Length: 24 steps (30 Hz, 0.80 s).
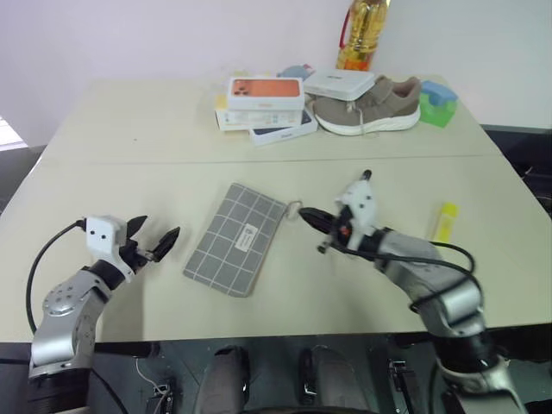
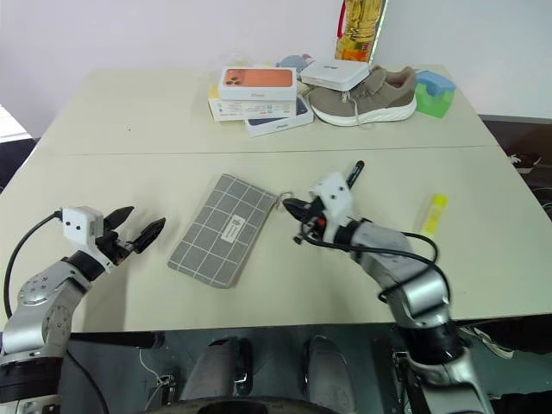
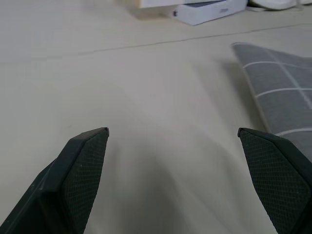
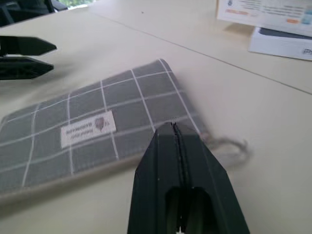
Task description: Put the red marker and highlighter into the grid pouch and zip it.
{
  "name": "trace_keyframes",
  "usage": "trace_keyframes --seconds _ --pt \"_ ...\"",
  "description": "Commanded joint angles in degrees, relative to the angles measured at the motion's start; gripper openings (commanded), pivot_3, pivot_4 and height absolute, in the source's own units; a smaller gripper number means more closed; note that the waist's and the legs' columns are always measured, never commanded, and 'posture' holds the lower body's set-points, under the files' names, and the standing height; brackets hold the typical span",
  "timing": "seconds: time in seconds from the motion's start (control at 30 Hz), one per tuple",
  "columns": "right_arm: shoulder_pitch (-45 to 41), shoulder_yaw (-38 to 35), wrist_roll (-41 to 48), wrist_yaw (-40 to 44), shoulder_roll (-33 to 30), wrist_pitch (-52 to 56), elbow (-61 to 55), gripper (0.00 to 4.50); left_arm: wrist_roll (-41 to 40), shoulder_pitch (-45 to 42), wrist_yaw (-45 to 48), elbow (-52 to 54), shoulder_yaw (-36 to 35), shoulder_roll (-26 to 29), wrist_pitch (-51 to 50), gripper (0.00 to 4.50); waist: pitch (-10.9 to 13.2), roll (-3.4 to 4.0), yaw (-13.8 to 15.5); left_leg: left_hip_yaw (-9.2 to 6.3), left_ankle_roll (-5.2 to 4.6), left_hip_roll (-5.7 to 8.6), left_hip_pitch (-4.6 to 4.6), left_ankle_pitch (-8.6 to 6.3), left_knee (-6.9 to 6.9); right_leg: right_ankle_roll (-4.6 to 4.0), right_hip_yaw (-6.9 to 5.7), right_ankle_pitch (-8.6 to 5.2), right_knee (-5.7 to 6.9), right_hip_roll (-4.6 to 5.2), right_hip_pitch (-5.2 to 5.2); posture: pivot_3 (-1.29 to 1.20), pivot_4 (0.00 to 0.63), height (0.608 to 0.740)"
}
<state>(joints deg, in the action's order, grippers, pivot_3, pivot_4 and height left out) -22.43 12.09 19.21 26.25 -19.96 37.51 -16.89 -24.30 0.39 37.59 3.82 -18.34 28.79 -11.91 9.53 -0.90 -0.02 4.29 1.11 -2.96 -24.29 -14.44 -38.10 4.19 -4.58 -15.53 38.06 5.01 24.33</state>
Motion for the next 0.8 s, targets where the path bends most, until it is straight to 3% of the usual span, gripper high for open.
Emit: trace_keyframes --seconds 0.03,0.33,0.57,0.8 --pt "-5.24 4.48 -7.02 -5.20 5.00 -1.85 8.56 0.05 -0.05 1.73 1.45 4.33 0.26 0.89 1.48 4.50 -0.01 -0.01 -0.60 -0.01 0.00 0.00 0.00 0.00 0.00 0.00 0.00 0.00 0.02 0.00 0.00 0.00 0.150 0.724" --pt "-11.33 2.25 -9.23 -9.88 14.89 3.78 23.96 0.05 0.01 4.95 2.65 8.87 0.58 2.86 0.61 4.50 -0.01 -0.01 -0.90 0.00 0.00 -0.01 -0.04 0.00 0.01 0.01 0.00 0.01 0.01 0.04 0.02 0.00 0.150 0.724" --pt "-13.34 -4.20 -7.83 -13.98 19.25 12.35 27.78 0.05 -2.32 12.88 13.24 21.62 3.30 12.63 -3.29 4.50 -0.11 0.00 -0.90 0.01 0.01 -0.16 0.04 0.00 0.07 -0.02 0.01 0.00 0.02 0.07 -0.01 0.00 0.150 0.724" --pt "-12.87 -3.01 -8.95 -13.48 19.65 12.13 27.22 0.05 3.53 13.78 21.54 27.04 8.65 20.85 2.85 4.50 -0.12 0.04 -0.92 0.04 0.01 -0.13 0.04 0.00 0.07 -0.07 0.01 0.00 -0.01 0.08 0.01 0.00 0.150 0.724"
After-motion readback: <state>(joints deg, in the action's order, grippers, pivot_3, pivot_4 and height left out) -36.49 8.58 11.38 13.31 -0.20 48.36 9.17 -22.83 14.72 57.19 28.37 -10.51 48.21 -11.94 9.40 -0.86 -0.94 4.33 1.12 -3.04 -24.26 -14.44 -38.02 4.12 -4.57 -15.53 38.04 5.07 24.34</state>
